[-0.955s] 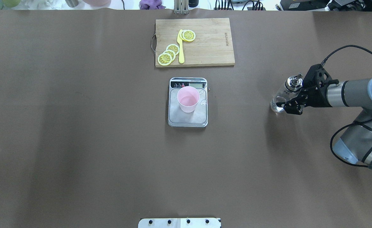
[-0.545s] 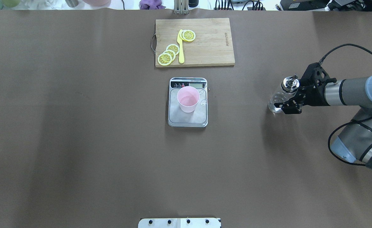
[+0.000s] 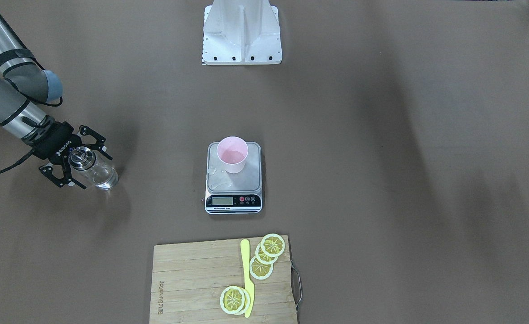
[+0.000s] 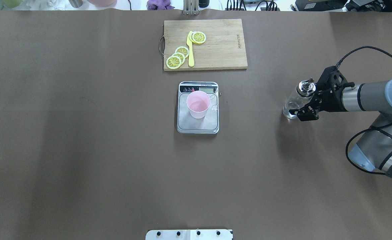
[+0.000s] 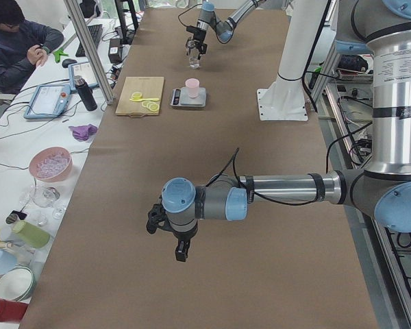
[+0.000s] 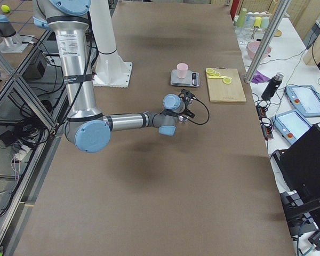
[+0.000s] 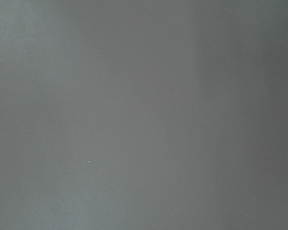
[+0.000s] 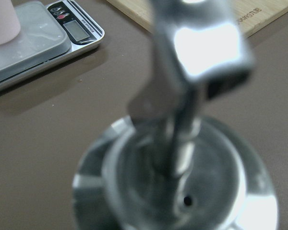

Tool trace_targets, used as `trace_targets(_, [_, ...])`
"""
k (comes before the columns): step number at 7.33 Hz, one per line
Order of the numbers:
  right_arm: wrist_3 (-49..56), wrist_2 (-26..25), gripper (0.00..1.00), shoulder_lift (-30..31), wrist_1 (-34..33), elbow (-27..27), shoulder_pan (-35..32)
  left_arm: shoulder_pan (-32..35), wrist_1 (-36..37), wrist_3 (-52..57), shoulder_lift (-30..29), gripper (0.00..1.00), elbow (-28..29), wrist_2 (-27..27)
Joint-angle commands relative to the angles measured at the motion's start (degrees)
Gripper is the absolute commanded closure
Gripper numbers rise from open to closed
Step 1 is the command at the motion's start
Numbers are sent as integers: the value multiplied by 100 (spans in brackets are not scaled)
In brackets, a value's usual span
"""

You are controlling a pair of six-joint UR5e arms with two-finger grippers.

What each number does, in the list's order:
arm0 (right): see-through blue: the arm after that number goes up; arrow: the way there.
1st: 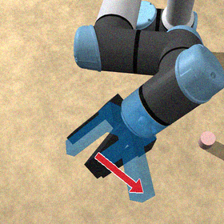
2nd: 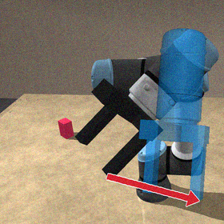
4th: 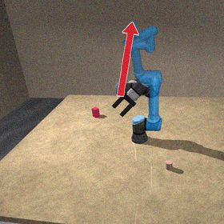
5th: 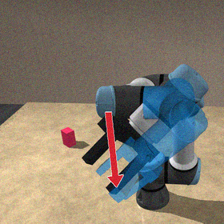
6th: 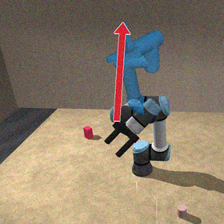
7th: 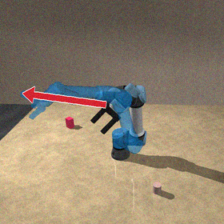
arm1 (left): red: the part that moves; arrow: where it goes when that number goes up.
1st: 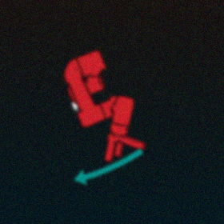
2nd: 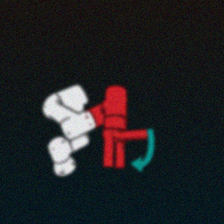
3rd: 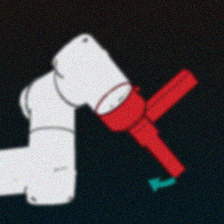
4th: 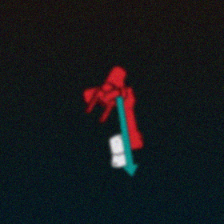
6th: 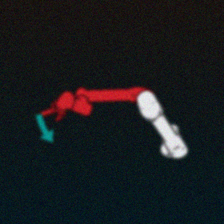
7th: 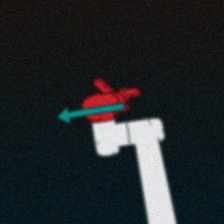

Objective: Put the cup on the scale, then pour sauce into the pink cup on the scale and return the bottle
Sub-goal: 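Open the right gripper and withdraw it away from the dispenser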

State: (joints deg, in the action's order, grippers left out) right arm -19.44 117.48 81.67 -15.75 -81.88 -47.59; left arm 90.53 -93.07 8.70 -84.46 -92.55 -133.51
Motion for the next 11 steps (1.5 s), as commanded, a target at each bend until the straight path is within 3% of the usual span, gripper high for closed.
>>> trace_targets(1, [-24, 38, 1, 207, 63, -117, -22, 0, 0, 0, 0, 1, 0, 0])
trace_targets(4, [-33, 30, 1, 945, 63, -636, -75, 0, 0, 0, 17, 1, -9, -9])
trace_targets(7, [-529, 38, 1, 1377, 46, -672, -652, 0, 0, 0, 18, 1, -9, -18])
trace_targets(11, [-859, 39, 1, 1448, -148, 415, -2234, 0, 0, 0, 70, 1, -9, -18])
